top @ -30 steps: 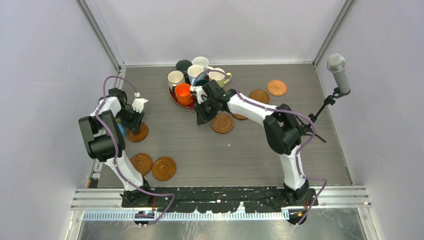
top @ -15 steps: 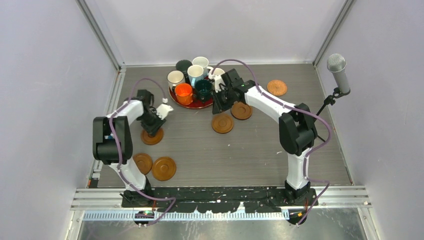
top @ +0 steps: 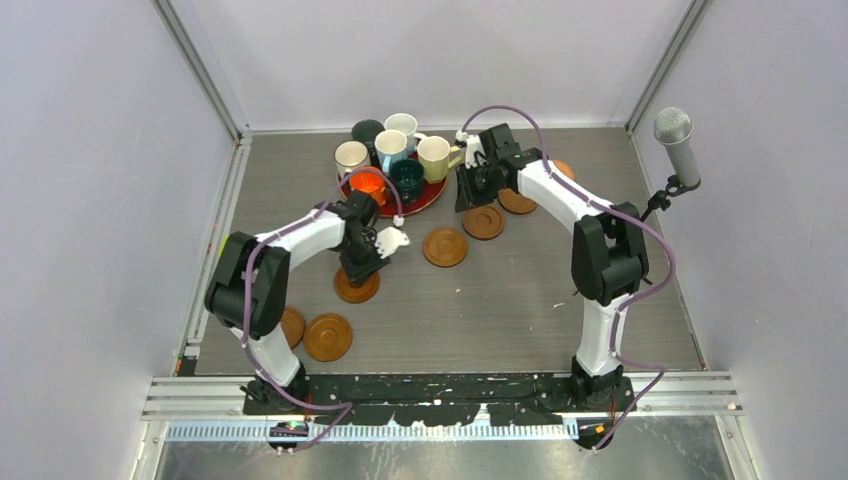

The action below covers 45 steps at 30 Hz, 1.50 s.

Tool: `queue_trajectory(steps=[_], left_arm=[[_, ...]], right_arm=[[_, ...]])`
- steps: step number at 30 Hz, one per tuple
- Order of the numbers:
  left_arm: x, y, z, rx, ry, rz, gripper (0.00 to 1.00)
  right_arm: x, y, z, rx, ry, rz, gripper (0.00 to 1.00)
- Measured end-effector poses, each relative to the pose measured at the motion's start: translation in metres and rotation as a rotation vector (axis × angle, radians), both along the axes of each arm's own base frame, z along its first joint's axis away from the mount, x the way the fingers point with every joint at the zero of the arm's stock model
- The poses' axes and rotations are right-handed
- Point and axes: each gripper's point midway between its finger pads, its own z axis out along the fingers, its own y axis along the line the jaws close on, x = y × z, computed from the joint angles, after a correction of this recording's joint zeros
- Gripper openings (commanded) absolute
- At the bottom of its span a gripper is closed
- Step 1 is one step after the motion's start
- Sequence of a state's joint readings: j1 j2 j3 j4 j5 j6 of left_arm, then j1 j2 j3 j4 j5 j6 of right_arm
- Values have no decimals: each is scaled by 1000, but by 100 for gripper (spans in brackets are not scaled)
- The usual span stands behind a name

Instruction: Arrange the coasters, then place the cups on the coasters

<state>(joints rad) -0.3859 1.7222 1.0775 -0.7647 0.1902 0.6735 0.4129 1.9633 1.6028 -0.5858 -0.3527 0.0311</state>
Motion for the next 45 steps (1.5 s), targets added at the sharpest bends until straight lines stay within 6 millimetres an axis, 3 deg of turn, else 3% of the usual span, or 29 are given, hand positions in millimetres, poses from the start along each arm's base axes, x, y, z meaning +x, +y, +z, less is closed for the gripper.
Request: queue_trajectory(steps=[4, 10, 26, 32, 35, 41, 45], left_arm=[[-1, -36, 1, -14, -4, -60, 29], [6, -74, 1, -31, -16, -95, 29], [29, -130, 4, -78, -52, -123, 29], [25, -128, 7, -82, -33, -121, 32], [18, -121, 21, -107, -19, -111, 35], [1, -83, 71, -171, -80, -80, 36], [-6, -63, 78, -174, -100, -43, 36]], right_arm=[[5, -12, 3, -4, 0, -28, 27], [6, -23, 2, -8, 6, -47, 27], [4, -38, 4, -16, 10, -67, 27], [4, -39, 4, -21, 2, -56, 27], [3, -39, 6, -17, -1, -51, 27], [1, -35, 10, 1, -1, -38, 27], [-1, -31, 10, 6, 0, -28, 27]])
